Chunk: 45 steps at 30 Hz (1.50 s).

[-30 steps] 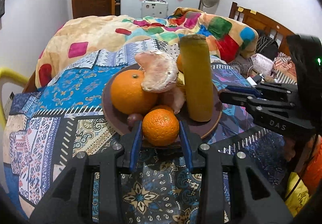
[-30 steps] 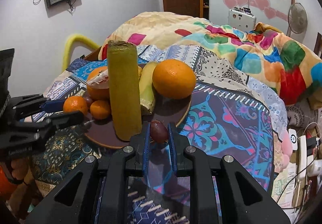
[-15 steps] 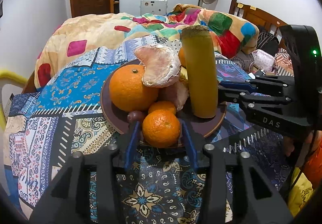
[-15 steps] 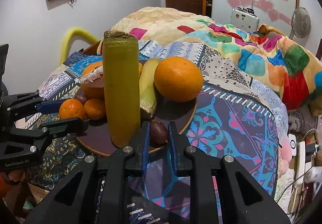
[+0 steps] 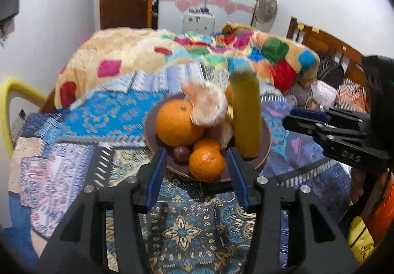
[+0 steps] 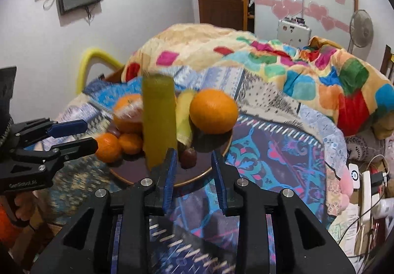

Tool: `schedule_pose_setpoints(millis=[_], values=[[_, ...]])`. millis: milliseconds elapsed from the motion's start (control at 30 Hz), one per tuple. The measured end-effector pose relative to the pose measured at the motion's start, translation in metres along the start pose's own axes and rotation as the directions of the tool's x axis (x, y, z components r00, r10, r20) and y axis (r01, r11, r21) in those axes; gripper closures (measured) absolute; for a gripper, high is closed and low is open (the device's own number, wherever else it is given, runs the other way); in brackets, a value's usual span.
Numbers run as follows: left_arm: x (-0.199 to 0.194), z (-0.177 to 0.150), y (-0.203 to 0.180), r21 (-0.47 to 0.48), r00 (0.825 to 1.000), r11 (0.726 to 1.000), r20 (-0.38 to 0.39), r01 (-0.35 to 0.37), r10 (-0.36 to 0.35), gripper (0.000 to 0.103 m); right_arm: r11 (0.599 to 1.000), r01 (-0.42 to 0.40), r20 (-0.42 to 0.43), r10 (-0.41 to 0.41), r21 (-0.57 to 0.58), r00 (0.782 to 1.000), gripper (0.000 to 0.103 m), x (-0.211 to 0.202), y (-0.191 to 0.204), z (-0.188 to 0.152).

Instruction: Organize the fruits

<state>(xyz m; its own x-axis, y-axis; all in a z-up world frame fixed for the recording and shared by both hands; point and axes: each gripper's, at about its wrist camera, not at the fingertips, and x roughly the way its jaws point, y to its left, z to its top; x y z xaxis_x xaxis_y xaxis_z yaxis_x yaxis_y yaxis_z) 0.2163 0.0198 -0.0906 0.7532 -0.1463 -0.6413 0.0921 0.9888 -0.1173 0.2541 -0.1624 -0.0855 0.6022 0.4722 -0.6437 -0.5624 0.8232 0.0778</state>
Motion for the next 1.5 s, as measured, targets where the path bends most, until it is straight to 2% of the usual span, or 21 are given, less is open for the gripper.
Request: schedule_pose_setpoints(millis=[100, 200, 267, 333, 400, 533, 600, 667, 733, 800, 867, 967, 1500], values=[[-0.035, 0.006, -0.005, -0.003, 0.998, 1.0, 0.06, 0.004, -0.004, 0.053, 1.0, -0.002, 0.082, 0.003, -0.013, 0.997, 0.077, -0.038, 0.013, 0.005], [-0.076, 0.01, -0.014, 0.007, 0.99, 1.0, 0.142, -0.018, 0.017, 0.053, 1.0, -0.013, 0.181, 0.016, -0.017, 0.983, 0.076, -0.084, 0.027, 0.007], [-0.107, 0.012, -0.023, 0.015, 0.978, 0.999, 0.204, -0.036, 0.032, 0.053, 1.0, -0.02, 0.251, 0.022, -0.011, 0.968, 0.069, -0.116, 0.037, 0.006], [-0.135, 0.011, -0.031, 0.02, 0.963, 0.999, 0.265, -0.05, 0.043, 0.052, 1.0, -0.009, 0.313, 0.011, -0.01, 0.95, 0.066, -0.143, 0.046, 0.005], [-0.166, 0.008, -0.04, 0.022, 0.941, 0.997, 0.334, -0.067, 0.056, 0.045, 1.0, 0.015, 0.374, -0.008, -0.015, 0.928, 0.064, -0.168, 0.058, 0.002], [-0.214, -0.004, -0.054, 0.027, 0.894, 0.995, 0.44, -0.101, 0.078, 0.036, 0.999, 0.051, 0.473, -0.044, -0.002, 0.88, 0.044, -0.21, 0.082, -0.009], [-0.234, -0.011, -0.061, 0.029, 0.873, 0.993, 0.481, -0.112, 0.084, 0.03, 0.997, 0.078, 0.508, -0.07, 0.005, 0.858, 0.04, -0.223, 0.091, -0.014], [-0.248, -0.016, -0.065, 0.028, 0.858, 0.992, 0.506, -0.119, 0.089, 0.026, 0.995, 0.102, 0.544, -0.095, 0.017, 0.834, 0.026, -0.236, 0.102, -0.021], [-0.26, -0.022, -0.067, 0.026, 0.847, 0.993, 0.525, -0.119, 0.088, 0.017, 0.992, 0.121, 0.571, -0.116, 0.029, 0.813, 0.018, -0.244, 0.109, -0.026], [-0.269, -0.028, -0.067, 0.017, 0.837, 0.993, 0.539, -0.118, 0.09, 0.009, 0.989, 0.147, 0.591, -0.138, 0.033, 0.795, 0.015, -0.251, 0.118, -0.03], [-0.276, -0.033, -0.067, 0.011, 0.83, 0.993, 0.549, -0.12, 0.095, 0.004, 0.985, 0.169, 0.608, -0.157, 0.037, 0.778, 0.005, -0.258, 0.125, -0.034], [-0.282, -0.04, -0.066, 0.002, 0.824, 0.993, 0.558, -0.116, 0.096, 0.0, 0.979, 0.2, 0.631, -0.186, 0.05, 0.753, 0.0, -0.266, 0.131, -0.042], [-0.279, -0.05, -0.068, 0.006, 0.831, 0.991, 0.545, -0.137, 0.112, 0.0, 0.978, 0.197, 0.622, -0.193, 0.063, 0.759, 0.0, -0.266, 0.13, -0.051]])
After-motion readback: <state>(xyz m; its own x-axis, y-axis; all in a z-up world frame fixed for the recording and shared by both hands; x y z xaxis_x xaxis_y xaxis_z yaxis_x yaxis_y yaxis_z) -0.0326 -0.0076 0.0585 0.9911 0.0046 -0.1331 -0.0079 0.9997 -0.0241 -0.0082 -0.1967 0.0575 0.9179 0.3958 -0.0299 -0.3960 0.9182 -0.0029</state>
